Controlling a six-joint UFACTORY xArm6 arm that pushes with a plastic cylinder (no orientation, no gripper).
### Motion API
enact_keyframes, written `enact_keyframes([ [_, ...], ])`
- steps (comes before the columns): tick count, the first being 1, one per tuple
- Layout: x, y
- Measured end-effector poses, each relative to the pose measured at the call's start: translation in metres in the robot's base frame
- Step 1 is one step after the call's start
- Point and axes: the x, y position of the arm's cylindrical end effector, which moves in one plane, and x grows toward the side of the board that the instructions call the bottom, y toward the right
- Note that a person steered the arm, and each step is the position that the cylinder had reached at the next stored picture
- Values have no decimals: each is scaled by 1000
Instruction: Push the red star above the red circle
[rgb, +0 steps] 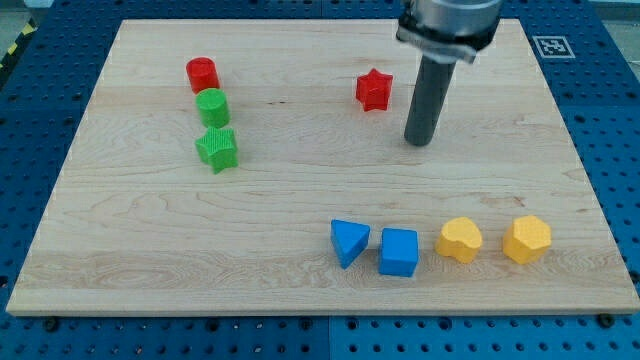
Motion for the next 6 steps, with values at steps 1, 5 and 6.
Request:
enact_keyframes([
  [1, -46, -1],
  [5, -56, -30],
  [6, -49, -30],
])
